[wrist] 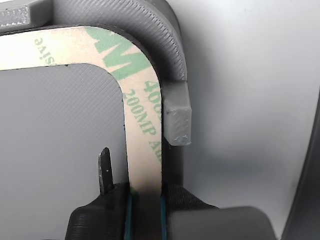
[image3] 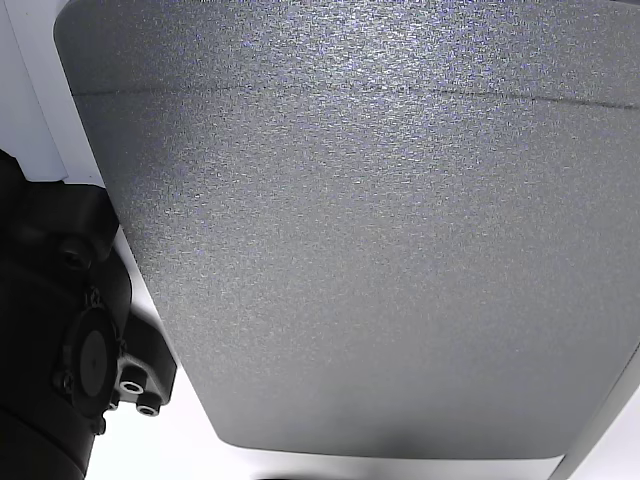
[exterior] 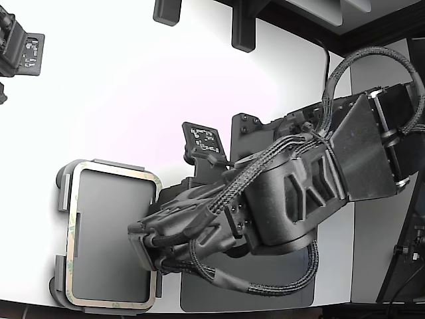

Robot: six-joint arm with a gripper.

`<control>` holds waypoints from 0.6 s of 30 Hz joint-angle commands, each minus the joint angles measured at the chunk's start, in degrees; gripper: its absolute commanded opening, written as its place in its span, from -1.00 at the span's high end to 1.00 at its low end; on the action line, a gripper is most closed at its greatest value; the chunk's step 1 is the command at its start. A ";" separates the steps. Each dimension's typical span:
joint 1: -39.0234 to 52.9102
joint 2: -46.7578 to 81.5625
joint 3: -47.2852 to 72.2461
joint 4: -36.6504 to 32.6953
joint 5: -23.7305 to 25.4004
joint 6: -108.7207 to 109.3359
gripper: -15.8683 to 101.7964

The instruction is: Grab top frame and put it into gray box.

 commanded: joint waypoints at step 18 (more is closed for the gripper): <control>-0.88 0.79 -1.49 0.62 -0.88 -1.41 0.93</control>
